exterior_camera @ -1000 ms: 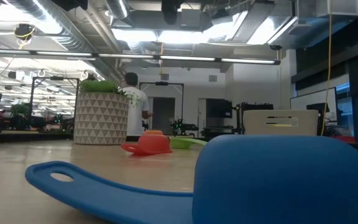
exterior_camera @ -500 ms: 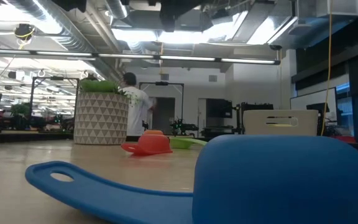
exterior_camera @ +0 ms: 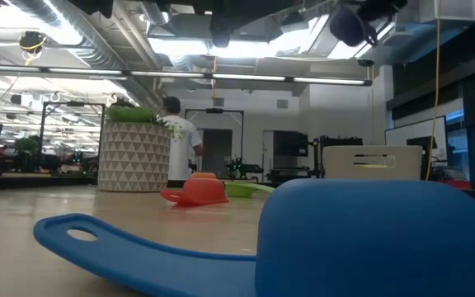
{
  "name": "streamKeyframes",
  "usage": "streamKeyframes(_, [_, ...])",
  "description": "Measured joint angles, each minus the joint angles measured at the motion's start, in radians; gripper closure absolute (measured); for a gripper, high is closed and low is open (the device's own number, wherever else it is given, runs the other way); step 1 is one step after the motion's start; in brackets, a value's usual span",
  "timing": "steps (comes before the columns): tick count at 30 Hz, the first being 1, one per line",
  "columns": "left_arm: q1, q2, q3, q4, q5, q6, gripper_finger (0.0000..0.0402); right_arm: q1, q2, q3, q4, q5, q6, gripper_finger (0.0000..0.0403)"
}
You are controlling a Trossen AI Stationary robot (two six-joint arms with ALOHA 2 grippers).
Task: Nest measuring cups in basket
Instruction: Stack the violet measuring cup on top of the yellow measuring cup in the gray bin
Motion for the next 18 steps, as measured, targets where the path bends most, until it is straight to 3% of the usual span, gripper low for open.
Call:
streamKeyframes(8, [0.0, 0.0, 0.0, 0.001, 0.0, 0.006, 0.0207, -0.148, 0.035, 0.0, -0.092, -0.101, 0.078, 0.0379])
streamKeyframes(18, [0.0, 0.0, 0.0, 0.001, 0.001, 0.006, 0.0207, -0.262, 0.169, 0.0, -0.133, -0.261, 0.076, 0.0379])
